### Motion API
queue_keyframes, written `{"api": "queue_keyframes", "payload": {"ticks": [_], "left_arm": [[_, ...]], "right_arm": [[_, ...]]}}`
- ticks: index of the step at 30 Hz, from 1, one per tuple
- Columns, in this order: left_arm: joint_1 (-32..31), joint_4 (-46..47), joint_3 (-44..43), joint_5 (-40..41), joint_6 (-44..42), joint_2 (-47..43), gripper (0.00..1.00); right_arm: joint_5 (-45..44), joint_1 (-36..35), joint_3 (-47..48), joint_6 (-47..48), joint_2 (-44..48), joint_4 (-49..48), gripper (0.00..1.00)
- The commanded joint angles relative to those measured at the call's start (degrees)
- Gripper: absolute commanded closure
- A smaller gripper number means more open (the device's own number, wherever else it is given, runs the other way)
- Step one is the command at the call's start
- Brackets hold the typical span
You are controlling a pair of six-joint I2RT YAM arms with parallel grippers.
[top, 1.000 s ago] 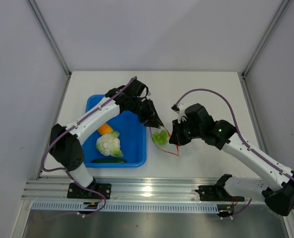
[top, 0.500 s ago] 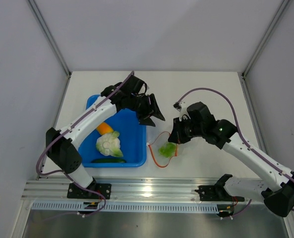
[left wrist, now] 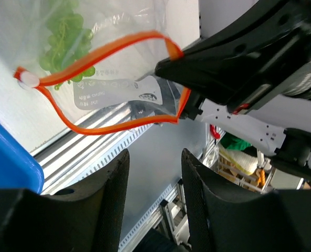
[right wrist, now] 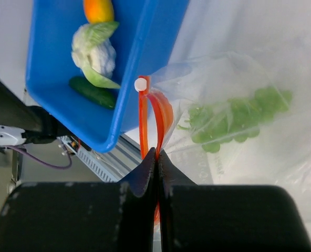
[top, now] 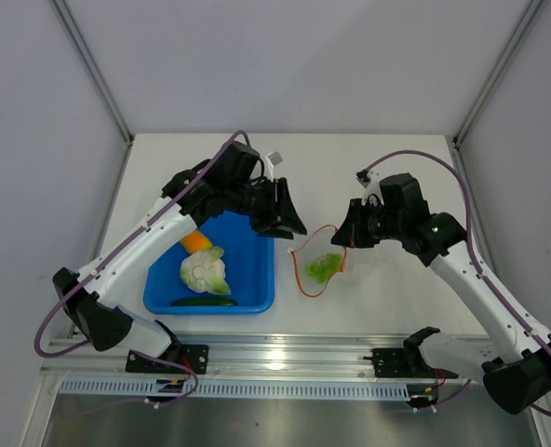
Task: Place the food in the zip-top bag and seal the zipper
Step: Pick up the fake fruit from the bin.
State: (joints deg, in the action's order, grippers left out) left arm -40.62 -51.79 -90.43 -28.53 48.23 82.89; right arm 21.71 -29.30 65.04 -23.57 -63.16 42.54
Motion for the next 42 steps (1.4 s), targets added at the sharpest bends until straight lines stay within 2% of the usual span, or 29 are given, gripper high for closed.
{"api": "queue_keyframes", "payload": {"ticks": [1,15,25,32,38,42], "left_arm": [[-2.2,0.1,0.4,-2.7,-2.3,0.4,0.53],[-3.9,-1.5,0.6,-1.1,-3.2,3.2,0.52],[-2.9,-7.7,-6.1,5.5,-6.9,4.1,0.48],[4.6,-8.9,-3.3,9.3,-8.7,-0.7,0.44],[10.4,-7.3,6.0,13.2,-9.4,-4.1,0.39],[12.8,-7.4,9.0,17.4,-9.6,-5.0,0.31]], "right_arm": [[2.8,0.7,6.1,-0.9,0.4,0.0,1.00],[3.3,3.3,9.2,-4.1,0.6,-0.4,1.00],[-0.2,4.7,9.5,-2.0,0.8,2.2,1.00],[-3.2,5.3,9.3,0.2,1.2,4.6,1.00],[-3.9,5.6,9.1,0.8,0.8,5.2,1.00],[-3.7,5.7,9.2,1.0,0.3,5.2,1.00]]}}
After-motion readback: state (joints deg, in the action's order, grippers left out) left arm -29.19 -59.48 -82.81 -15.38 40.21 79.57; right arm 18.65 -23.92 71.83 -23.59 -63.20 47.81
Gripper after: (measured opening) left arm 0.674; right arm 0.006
